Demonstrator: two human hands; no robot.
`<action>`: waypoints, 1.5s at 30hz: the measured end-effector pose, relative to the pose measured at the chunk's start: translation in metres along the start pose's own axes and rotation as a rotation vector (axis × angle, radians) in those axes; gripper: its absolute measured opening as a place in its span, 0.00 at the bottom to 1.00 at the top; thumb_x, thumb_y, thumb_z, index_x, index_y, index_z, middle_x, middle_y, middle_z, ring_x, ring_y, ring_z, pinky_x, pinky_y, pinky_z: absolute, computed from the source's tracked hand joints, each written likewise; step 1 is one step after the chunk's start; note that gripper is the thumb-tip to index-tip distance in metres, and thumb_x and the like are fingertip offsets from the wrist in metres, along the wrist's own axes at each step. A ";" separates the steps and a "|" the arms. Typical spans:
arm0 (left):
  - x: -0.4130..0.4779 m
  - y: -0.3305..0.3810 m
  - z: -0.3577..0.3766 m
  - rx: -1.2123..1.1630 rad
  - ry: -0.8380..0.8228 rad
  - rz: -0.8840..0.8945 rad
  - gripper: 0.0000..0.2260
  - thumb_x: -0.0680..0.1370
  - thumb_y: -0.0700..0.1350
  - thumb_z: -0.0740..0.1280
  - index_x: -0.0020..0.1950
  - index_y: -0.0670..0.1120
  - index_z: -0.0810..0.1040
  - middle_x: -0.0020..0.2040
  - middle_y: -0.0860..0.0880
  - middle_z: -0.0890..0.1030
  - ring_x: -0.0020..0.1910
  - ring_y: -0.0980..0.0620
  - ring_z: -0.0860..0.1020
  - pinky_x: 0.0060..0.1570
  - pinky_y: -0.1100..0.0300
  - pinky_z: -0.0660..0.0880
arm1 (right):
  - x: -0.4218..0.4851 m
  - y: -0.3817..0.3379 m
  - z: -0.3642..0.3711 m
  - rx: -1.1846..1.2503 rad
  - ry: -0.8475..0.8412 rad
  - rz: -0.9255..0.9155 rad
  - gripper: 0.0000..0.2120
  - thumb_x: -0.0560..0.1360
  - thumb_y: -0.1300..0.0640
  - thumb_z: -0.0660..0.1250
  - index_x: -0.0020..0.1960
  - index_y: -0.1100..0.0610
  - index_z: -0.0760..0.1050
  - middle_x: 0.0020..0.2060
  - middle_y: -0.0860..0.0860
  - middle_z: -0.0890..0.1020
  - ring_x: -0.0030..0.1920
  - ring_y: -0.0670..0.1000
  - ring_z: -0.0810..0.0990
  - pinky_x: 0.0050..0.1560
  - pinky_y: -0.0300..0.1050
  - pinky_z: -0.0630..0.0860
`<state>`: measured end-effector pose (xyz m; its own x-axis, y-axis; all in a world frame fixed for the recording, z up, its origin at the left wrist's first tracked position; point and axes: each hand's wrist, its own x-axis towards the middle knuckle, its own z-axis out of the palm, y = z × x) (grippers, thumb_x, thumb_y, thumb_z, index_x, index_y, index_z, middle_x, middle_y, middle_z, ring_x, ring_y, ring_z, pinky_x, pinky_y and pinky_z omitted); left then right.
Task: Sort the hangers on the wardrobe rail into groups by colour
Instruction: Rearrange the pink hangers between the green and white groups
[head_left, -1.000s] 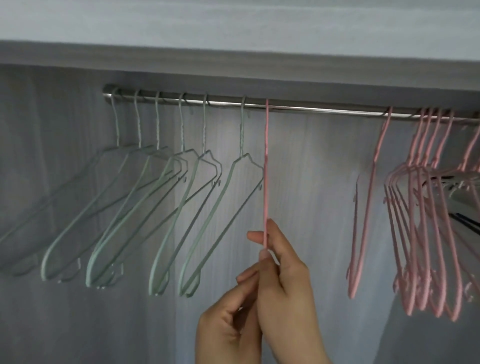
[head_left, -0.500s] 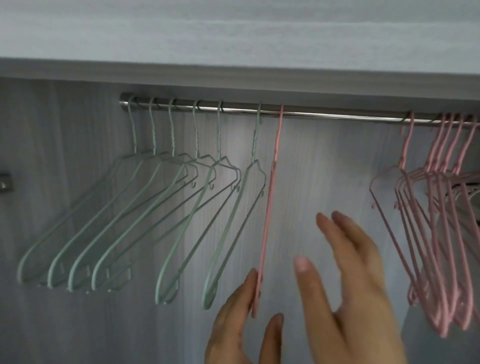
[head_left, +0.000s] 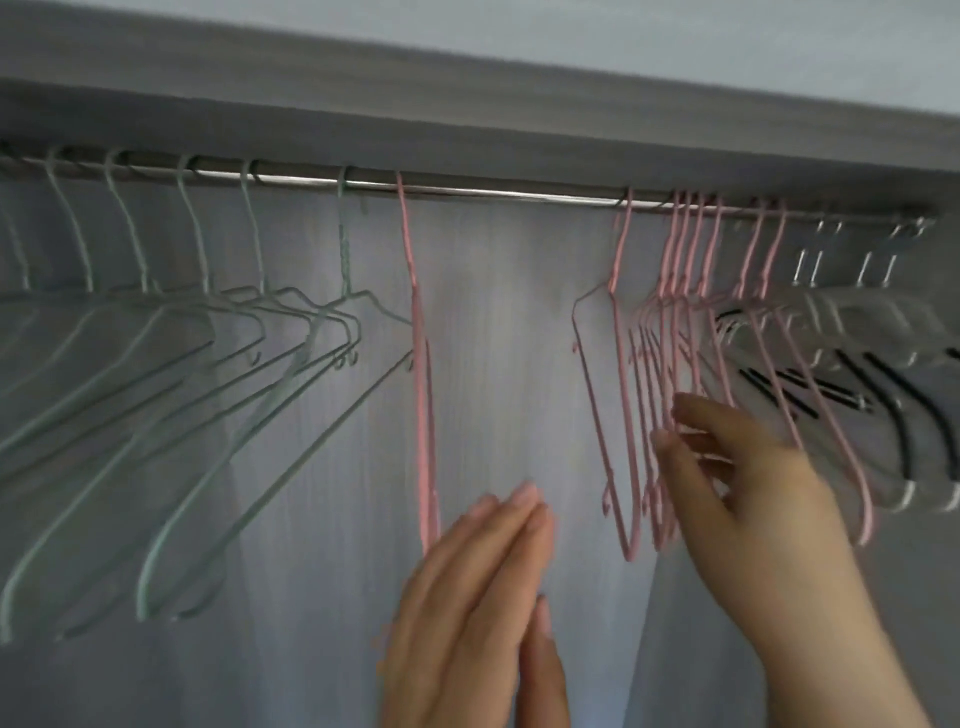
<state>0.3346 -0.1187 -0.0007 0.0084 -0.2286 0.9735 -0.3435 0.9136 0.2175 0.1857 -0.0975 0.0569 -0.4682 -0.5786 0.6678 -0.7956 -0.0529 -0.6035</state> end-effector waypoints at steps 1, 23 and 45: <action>0.002 0.005 0.003 -0.056 -0.039 -0.039 0.16 0.74 0.44 0.58 0.60 0.56 0.69 0.63 0.64 0.71 0.61 0.66 0.71 0.61 0.75 0.63 | 0.001 -0.003 0.002 -0.011 0.001 -0.005 0.20 0.75 0.53 0.63 0.66 0.55 0.71 0.57 0.54 0.80 0.49 0.50 0.78 0.50 0.38 0.69; 0.015 -0.037 0.004 -0.248 -0.237 -0.514 0.24 0.71 0.41 0.62 0.54 0.72 0.71 0.49 0.64 0.81 0.46 0.68 0.79 0.44 0.79 0.71 | 0.025 -0.042 0.072 0.547 -0.384 0.142 0.23 0.77 0.66 0.59 0.70 0.52 0.64 0.40 0.49 0.80 0.19 0.41 0.71 0.24 0.30 0.70; 0.014 -0.032 -0.061 0.145 -0.015 -0.207 0.15 0.71 0.49 0.62 0.57 0.57 0.74 0.56 0.61 0.75 0.50 0.70 0.75 0.52 0.81 0.65 | -0.004 -0.069 0.083 0.518 -0.396 0.059 0.23 0.77 0.56 0.61 0.71 0.52 0.62 0.50 0.45 0.75 0.35 0.42 0.78 0.35 0.27 0.75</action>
<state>0.4031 -0.1304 0.0108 0.0787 -0.4121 0.9077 -0.4668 0.7893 0.3989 0.2739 -0.1590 0.0595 -0.2500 -0.8433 0.4757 -0.4380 -0.3397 -0.8323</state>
